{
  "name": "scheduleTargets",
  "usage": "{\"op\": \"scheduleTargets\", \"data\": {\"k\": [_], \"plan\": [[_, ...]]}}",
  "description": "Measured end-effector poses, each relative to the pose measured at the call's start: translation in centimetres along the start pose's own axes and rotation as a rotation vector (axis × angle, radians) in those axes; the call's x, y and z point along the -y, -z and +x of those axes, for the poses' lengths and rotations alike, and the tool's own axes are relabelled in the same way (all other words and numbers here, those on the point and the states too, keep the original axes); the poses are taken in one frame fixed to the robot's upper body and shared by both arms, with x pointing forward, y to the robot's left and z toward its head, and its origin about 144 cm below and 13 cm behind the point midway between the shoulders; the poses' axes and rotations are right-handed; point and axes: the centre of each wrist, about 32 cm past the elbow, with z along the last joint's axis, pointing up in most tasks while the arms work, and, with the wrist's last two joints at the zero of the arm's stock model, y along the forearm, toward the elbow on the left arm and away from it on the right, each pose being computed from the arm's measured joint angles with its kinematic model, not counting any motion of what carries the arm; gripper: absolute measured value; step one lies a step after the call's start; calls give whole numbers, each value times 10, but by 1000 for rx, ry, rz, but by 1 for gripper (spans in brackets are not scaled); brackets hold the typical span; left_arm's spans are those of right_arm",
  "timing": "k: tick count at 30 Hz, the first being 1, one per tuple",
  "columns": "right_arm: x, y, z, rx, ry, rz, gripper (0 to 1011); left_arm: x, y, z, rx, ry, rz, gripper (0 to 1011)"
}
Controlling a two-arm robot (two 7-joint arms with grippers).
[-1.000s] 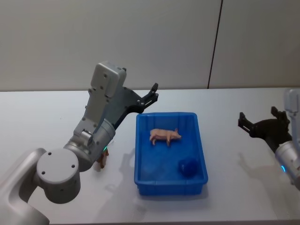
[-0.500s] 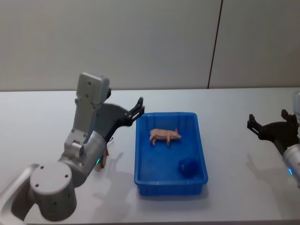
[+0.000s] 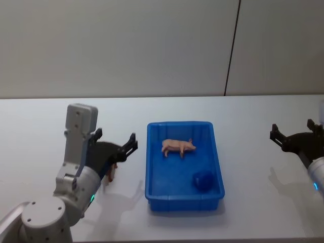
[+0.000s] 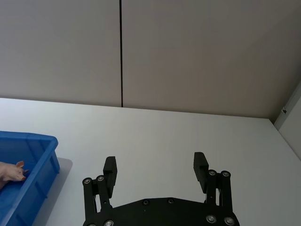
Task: Pick up the two dolls from the table and place them into the box.
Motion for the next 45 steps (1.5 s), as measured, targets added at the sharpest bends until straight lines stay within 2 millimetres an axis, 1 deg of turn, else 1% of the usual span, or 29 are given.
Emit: {"op": "scheduleTargets", "data": {"k": [5, 14, 31, 34, 45], "plan": [[0, 0, 0, 0, 2, -1, 1001, -2, 11, 6, -23, -22, 41, 1001], [1, 0, 1, 0, 5, -1, 1001, 0, 22, 15, -53, -50, 84, 1001], [1, 0, 1, 1, 6, -1, 1001, 15, 40, 32, -132, -67, 128, 1001], [1, 0, 1, 1, 6, -1, 1001, 19, 46, 36, -159, -67, 136, 1001], [1, 0, 1, 1, 6, -1, 1001, 31, 59, 43, -219, -58, 150, 1001]]}}
